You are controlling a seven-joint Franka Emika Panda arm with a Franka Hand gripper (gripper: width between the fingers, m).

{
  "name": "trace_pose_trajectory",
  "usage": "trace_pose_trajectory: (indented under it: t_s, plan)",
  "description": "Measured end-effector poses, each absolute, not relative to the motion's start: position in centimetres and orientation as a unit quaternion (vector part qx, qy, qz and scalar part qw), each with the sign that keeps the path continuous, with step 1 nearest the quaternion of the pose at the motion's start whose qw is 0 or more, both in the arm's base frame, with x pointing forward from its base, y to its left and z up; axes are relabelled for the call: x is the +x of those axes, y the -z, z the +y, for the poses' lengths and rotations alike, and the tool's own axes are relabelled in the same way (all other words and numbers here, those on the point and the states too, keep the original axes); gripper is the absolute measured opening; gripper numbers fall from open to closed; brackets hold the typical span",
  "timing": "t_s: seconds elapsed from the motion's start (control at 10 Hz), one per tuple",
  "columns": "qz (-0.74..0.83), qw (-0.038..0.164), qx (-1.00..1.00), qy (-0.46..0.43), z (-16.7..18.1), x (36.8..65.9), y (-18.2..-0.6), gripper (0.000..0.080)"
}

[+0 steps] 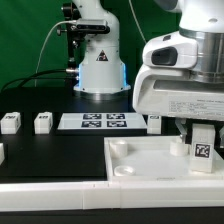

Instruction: Assemble one leg

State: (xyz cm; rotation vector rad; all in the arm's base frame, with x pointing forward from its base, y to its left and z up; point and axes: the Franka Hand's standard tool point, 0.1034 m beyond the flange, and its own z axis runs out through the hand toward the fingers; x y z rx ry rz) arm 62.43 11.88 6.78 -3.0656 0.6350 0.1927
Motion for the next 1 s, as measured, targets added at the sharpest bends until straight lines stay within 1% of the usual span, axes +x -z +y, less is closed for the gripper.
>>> trace_pose_trajectory:
  t_s: [0.4, 0.6, 0.7, 0.8, 0.9, 1.0]
  plan:
    - [0.446, -0.02, -0.893, -0.053, 12.54, 62.39, -6.98, 0.0293]
    - [0.519, -0.026, -0.853, -0.048, 12.6, 62.43, -7.01, 0.0293]
    - [0.583, -0.026, -0.811, -0.048, 12.58, 62.48, -7.02, 0.0293]
    - [0.599, -0.026, -0.799, -0.048, 12.54, 62.51, -7.0, 0.0293]
    - [0.574, -0.025, -0.817, -0.048, 12.49, 62.51, -6.98, 0.0293]
    - [0.564, -0.024, -0.824, -0.049, 12.55, 62.48, -6.94, 0.0353]
